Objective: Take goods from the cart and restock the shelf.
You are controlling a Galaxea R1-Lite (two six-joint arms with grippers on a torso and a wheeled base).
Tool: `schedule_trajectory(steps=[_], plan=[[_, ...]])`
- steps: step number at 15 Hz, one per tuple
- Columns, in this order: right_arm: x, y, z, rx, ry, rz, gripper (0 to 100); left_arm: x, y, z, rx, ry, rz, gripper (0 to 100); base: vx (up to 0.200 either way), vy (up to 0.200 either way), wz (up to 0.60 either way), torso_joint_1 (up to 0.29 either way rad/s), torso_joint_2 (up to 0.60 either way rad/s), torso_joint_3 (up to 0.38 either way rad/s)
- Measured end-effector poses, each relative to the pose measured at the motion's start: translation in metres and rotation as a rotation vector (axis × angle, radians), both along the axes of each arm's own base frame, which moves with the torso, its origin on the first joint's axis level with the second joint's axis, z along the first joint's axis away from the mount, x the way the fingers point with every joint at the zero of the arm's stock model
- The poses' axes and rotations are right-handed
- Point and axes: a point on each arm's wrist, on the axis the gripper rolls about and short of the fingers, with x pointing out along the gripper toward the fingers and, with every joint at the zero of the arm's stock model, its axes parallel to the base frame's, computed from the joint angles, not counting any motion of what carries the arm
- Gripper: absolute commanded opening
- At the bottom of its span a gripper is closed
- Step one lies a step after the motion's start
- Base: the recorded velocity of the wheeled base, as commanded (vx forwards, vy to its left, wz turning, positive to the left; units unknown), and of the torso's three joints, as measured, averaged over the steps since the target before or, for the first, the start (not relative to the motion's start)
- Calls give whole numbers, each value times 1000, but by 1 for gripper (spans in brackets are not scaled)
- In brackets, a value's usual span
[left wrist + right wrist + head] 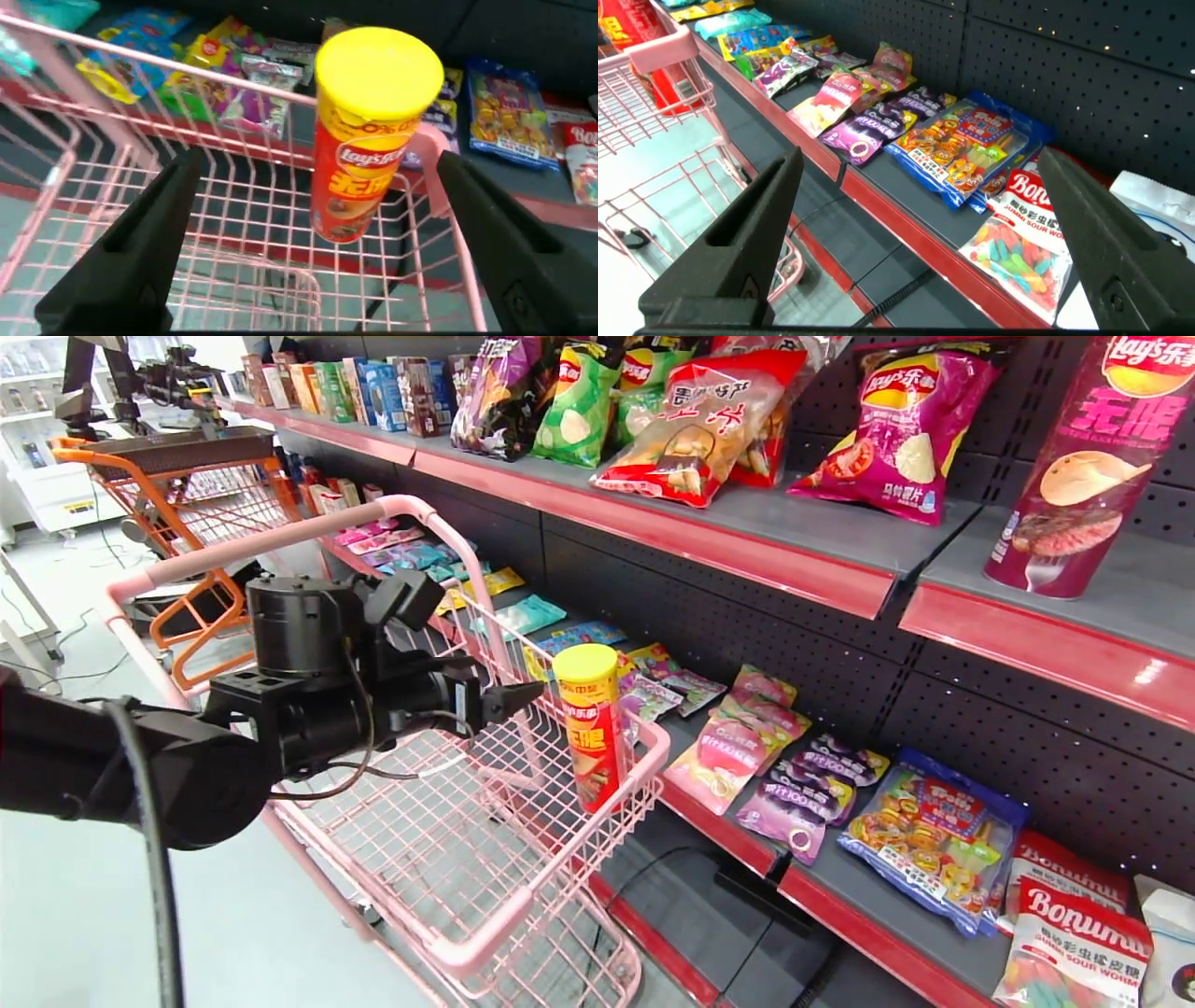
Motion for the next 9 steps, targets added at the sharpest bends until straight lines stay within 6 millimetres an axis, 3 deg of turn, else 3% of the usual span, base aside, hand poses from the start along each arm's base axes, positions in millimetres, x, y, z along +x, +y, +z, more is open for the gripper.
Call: schedule_trajectory(steps=[9], plan=[[0,0,0,-2,-2,1,100,28,-33,-35,-2,1,-56,100,0,0,0,0,0,0]])
